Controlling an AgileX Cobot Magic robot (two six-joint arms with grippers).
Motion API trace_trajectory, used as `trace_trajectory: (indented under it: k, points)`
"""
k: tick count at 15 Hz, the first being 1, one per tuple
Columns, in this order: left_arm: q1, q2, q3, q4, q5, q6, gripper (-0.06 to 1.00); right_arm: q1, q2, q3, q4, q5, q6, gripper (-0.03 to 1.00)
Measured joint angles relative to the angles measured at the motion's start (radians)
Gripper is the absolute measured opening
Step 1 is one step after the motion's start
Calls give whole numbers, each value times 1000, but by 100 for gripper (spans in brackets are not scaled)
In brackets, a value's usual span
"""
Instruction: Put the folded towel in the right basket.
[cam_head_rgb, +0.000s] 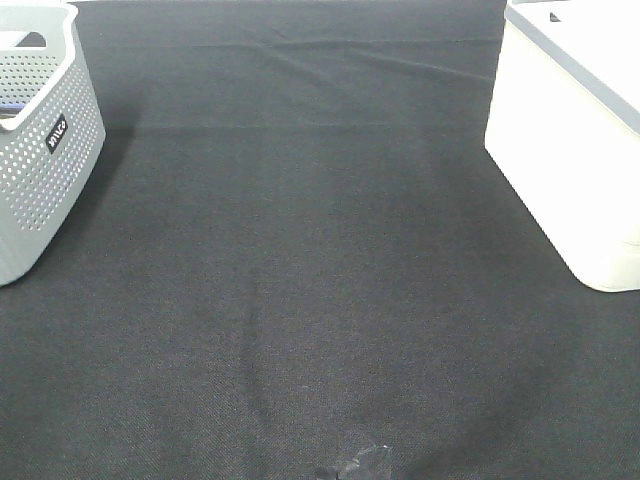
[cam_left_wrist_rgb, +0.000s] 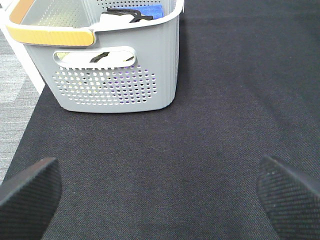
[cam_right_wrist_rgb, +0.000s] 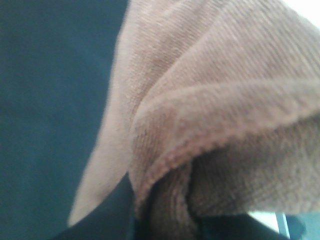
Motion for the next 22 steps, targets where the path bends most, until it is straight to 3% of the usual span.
trace_trajectory:
  k: [1, 3, 5, 8, 10, 11, 13, 14, 19, 22]
  points:
    - [0, 0, 0, 0, 0, 0, 99, -44, -20, 68, 12, 0, 24, 22]
    - [0, 0, 0, 0, 0, 0, 99, -179, -43, 188, 129, 2, 53, 22]
    - [0, 0, 0, 0, 0, 0, 99, -260, -44, 273, 223, 2, 45, 22]
    - [0, 0, 0, 0, 0, 0, 99, -364, -44, 401, 341, -4, 45, 22]
    - [0, 0, 0, 0, 0, 0, 99, -373, -40, 411, 360, -8, 45, 22]
    - [0, 0, 0, 0, 0, 0, 99, -375, -35, 411, 369, -15, 46, 33]
    - [0, 0, 0, 0, 0, 0, 99, -375, -30, 411, 381, -24, 46, 78]
    - [0, 0, 0, 0, 0, 0, 99, -375, -30, 411, 382, -23, 45, 91]
    - [0, 0, 0, 0, 0, 0, 99, -375, -120, 432, 423, -13, 48, 96]
    - [0, 0, 0, 0, 0, 0, 99, -375, -301, 578, 416, -13, 72, 96]
